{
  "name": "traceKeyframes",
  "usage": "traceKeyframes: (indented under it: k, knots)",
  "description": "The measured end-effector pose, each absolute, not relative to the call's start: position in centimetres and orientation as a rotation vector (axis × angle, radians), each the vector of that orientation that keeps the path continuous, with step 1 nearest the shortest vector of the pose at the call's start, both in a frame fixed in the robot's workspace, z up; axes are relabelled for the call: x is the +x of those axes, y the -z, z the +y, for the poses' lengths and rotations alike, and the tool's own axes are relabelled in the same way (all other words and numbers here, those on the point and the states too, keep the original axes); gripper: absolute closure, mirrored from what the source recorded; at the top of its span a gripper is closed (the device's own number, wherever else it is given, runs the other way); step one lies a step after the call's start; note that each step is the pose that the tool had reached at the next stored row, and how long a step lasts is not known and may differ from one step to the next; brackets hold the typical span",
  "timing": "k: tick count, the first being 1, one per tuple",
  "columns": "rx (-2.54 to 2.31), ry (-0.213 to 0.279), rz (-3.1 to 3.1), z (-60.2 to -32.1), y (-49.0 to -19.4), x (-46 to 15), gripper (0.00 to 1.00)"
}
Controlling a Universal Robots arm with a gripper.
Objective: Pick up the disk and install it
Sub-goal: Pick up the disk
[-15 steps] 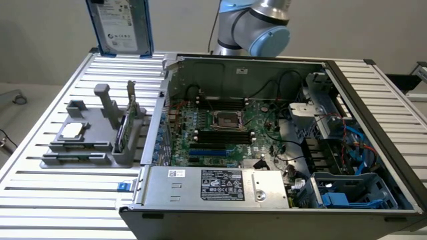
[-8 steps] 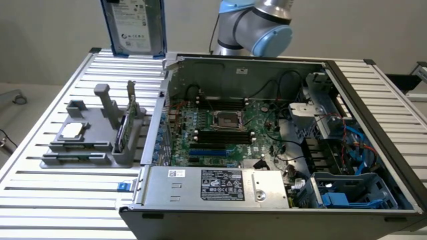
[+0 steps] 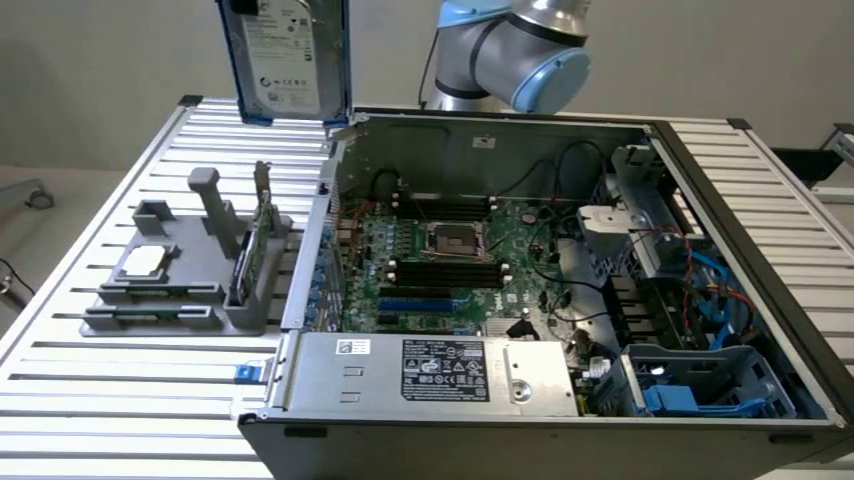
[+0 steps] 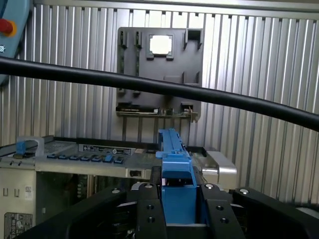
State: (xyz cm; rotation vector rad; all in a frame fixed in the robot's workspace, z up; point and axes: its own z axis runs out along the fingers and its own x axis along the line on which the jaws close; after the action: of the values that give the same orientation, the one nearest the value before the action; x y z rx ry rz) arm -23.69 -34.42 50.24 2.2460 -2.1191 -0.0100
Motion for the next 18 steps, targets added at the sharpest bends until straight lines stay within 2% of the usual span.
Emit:
traceKeyframes:
  k: [18]
  knots:
    - [2.249,0.015,-2.122,-36.5,-50.3,-15.6,0.67]
